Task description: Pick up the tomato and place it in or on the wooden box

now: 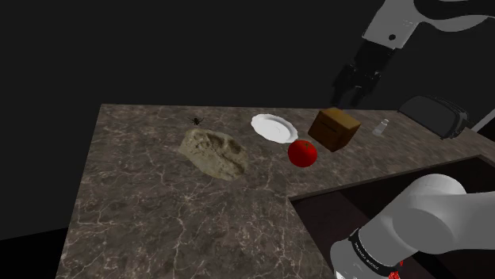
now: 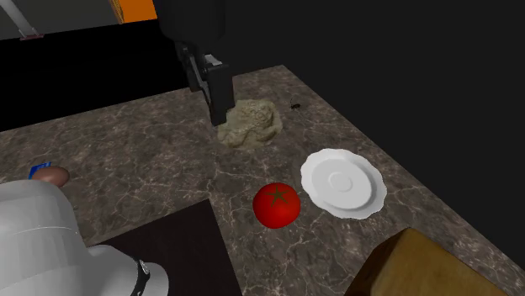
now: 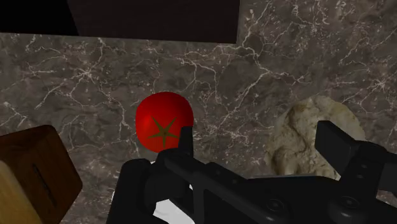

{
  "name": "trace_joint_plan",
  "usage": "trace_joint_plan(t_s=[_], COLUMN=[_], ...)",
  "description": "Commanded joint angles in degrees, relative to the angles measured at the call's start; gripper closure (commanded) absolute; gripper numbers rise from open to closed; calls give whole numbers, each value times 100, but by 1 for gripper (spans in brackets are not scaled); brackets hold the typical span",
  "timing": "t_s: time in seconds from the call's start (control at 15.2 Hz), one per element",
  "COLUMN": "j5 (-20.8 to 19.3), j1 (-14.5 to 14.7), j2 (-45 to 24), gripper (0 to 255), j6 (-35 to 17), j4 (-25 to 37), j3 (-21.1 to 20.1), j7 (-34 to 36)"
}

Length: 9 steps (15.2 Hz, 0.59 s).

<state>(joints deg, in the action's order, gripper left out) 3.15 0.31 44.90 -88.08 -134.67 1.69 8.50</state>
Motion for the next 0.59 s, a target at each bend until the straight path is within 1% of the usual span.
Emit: trace_joint_plan(t_s=[0.0, 0.26, 0.53], j5=[0, 39, 15], j1=[0, -512, -1047], j2=[0, -187, -511], gripper=[0, 0, 0], j6=[0, -960, -1882], j4=[0, -585, -1037], j3=[0, -413, -821], j7=[0, 1369, 2751])
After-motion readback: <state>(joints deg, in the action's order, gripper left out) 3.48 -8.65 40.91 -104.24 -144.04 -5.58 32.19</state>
